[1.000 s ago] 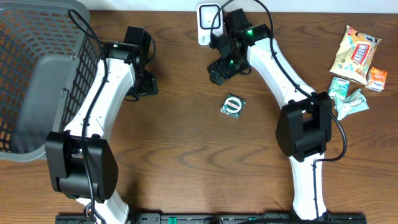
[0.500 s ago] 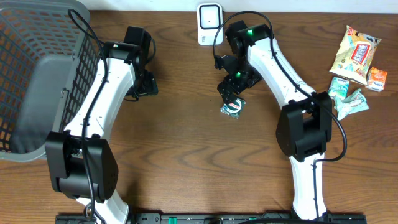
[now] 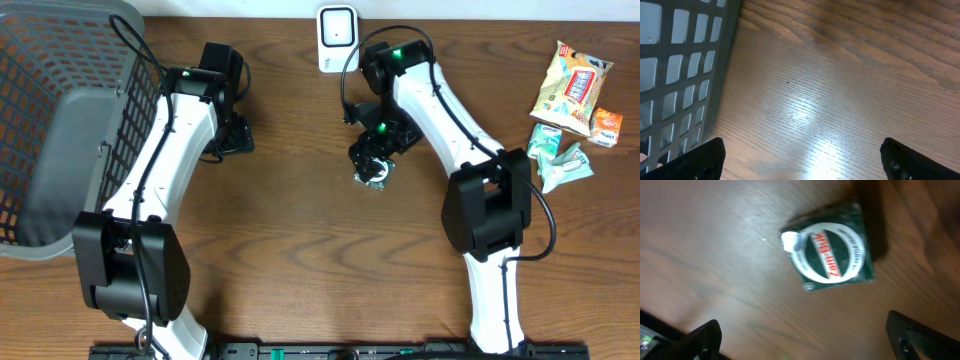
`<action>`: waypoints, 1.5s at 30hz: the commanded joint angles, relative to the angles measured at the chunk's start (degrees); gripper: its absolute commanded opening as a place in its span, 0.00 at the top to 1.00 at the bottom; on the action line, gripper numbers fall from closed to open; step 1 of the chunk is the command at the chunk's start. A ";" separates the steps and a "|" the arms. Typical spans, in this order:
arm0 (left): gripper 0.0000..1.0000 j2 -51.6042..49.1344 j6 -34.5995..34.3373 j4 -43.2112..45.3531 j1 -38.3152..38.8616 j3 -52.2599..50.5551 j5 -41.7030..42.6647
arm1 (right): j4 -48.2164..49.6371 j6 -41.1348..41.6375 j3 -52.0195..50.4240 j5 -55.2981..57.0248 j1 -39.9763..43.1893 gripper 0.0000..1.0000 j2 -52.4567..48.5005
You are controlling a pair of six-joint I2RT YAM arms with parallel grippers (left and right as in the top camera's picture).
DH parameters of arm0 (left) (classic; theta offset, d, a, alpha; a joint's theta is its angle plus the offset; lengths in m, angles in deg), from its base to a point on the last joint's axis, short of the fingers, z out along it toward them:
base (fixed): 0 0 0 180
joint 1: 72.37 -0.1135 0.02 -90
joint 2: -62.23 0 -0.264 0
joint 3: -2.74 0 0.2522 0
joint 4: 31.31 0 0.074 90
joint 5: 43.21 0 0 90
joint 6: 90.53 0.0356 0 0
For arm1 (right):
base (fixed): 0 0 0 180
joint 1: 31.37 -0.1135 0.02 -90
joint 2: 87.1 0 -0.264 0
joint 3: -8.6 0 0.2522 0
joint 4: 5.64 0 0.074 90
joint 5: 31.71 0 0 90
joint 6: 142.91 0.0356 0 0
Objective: Scan the item barcode
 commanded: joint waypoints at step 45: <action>0.02 0.50 -0.57 -0.39 -0.24 -0.13 -0.72 | 25.75 3.21 -33.14 -17.75 9.25 0.01 28.79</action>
